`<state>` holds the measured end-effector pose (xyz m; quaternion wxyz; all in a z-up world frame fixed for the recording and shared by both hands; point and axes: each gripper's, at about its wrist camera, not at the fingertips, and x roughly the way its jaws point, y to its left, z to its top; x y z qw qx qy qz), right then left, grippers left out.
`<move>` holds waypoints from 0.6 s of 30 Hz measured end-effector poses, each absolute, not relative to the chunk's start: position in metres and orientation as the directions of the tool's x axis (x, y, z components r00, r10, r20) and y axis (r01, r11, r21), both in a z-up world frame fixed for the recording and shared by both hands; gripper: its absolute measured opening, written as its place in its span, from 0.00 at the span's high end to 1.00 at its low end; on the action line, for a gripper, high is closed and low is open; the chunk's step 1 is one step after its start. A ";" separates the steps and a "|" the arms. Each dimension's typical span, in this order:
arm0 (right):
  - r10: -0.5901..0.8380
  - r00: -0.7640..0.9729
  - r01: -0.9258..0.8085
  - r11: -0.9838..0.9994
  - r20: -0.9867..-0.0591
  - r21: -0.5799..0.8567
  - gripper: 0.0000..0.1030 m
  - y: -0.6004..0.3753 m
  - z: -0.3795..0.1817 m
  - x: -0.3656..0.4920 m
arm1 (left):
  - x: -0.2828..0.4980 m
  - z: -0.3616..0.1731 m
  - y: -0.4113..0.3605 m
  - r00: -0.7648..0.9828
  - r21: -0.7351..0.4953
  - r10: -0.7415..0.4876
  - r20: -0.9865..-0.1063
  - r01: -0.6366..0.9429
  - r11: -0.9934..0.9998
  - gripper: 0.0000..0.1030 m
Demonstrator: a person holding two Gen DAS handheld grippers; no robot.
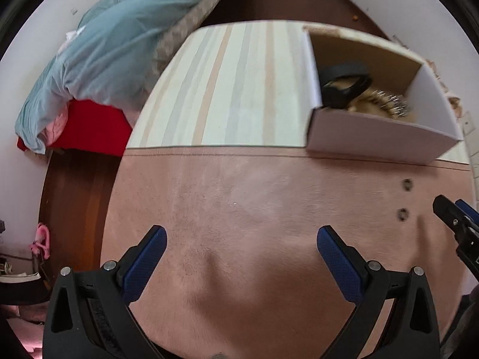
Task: Organize jewelry
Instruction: 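Grasp one black ring with the right gripper while the left grasps the other ring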
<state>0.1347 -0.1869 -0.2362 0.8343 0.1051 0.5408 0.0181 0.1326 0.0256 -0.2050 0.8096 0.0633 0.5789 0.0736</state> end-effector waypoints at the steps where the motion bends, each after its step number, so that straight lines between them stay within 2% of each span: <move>1: 0.149 0.416 0.078 0.977 -0.897 0.199 0.43 -0.183 -0.242 0.138 | 0.135 -0.208 0.028 0.312 0.195 0.200 -0.929 -0.049 0.980 0.01; 9: 0.118 0.469 0.002 0.991 -0.875 0.134 0.55 -0.154 -0.254 0.153 | 0.148 -0.220 0.039 0.286 0.232 0.237 -0.929 -0.052 0.971 0.01; 10: 0.097 0.475 -0.007 0.994 -0.874 0.107 0.64 -0.149 -0.254 0.153 | 0.149 -0.220 0.039 0.285 0.232 0.238 -0.929 -0.052 0.971 0.01; 11: 0.082 0.481 -0.015 0.996 -0.873 0.086 0.78 -0.146 -0.254 0.154 | 0.149 -0.221 0.040 0.283 0.235 0.240 -0.929 -0.053 0.971 0.01; 12: 0.066 0.487 -0.022 0.998 -0.871 0.063 0.86 -0.142 -0.254 0.154 | 0.150 -0.221 0.040 0.283 0.237 0.242 -0.928 -0.053 0.970 0.01; 18: 0.076 0.500 -0.001 0.996 -0.863 0.088 0.88 -0.158 -0.245 0.140 | 0.147 -0.214 0.029 0.315 0.211 0.211 -0.926 -0.032 0.977 0.01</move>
